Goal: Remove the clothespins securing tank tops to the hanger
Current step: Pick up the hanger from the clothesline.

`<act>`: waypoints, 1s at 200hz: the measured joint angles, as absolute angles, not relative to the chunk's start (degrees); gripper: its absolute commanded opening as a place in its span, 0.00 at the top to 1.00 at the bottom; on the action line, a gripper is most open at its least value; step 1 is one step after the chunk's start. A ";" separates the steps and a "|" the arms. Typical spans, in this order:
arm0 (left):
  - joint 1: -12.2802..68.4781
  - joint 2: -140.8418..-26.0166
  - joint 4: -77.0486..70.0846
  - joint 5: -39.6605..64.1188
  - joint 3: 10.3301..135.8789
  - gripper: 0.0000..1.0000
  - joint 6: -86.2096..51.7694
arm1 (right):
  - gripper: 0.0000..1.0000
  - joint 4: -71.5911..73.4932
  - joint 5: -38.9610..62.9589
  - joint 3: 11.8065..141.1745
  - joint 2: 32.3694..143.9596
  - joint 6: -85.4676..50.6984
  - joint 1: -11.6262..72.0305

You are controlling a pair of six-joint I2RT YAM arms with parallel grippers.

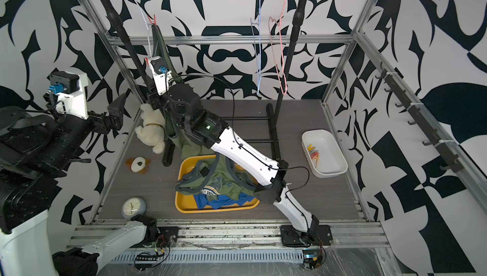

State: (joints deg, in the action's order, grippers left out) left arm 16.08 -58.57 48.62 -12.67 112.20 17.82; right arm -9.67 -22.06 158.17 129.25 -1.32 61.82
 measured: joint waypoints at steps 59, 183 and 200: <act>16.08 -60.82 48.69 -12.60 112.29 0.06 17.89 | 0.77 -12.75 -19.81 157.12 129.03 -6.35 56.73; 16.08 -61.17 48.84 -12.64 113.01 0.06 18.50 | 1.00 -13.41 -13.26 157.12 129.01 -8.56 54.98; 16.08 -61.12 48.93 -12.64 113.01 0.07 18.50 | 1.00 -12.82 -12.73 157.01 129.01 -8.01 54.54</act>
